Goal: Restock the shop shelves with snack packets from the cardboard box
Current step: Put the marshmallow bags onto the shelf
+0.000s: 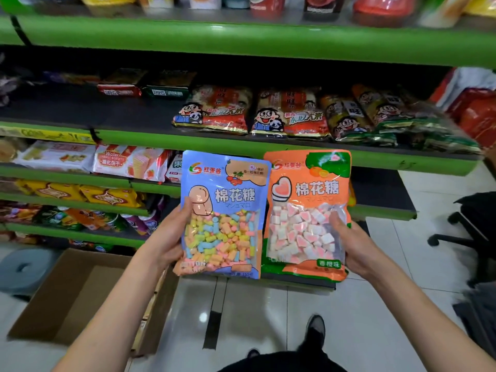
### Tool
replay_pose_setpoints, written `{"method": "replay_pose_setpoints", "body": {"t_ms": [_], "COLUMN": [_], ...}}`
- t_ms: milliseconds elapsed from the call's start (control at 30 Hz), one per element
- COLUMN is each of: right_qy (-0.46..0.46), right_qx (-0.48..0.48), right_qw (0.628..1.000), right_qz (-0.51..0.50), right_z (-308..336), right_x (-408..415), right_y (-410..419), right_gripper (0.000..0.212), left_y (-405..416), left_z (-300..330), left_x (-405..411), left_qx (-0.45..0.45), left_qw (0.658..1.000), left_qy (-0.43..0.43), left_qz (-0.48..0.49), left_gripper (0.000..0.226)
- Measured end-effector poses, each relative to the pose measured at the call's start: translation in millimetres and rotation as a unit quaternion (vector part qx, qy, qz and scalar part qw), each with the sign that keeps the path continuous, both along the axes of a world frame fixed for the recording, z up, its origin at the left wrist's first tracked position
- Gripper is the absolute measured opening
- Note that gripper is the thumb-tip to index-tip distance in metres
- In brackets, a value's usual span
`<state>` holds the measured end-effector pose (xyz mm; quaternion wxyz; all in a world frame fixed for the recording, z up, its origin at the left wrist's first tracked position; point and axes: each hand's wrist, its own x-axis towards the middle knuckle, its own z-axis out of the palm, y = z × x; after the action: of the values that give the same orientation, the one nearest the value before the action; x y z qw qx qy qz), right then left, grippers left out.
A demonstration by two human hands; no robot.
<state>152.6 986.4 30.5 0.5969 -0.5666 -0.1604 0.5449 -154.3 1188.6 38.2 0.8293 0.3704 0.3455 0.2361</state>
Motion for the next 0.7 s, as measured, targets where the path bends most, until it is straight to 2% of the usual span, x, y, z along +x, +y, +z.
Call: {"method": "replay_pose_setpoints", "body": {"t_ms": [300, 700], "right_qy": [0.018, 0.029], "right_qx": [-0.015, -0.003], "right_qw": [1.000, 1.000], "right_qz": [-0.018, 0.002], "right_z": [0.9, 6.7], "right_x": [-4.0, -13.4], "right_y": [-7.1, -7.4], "right_gripper": [0.055, 0.055], "left_y": [-5.9, -13.5], "left_z": [-0.9, 4.1], "left_x": [1.7, 8.9], "left_qx": [-0.002, 0.003], "left_qw": [1.000, 1.000], "left_qy": [-0.016, -0.021], "left_qz": [-0.007, -0.007], "left_gripper": [0.061, 0.057]}}
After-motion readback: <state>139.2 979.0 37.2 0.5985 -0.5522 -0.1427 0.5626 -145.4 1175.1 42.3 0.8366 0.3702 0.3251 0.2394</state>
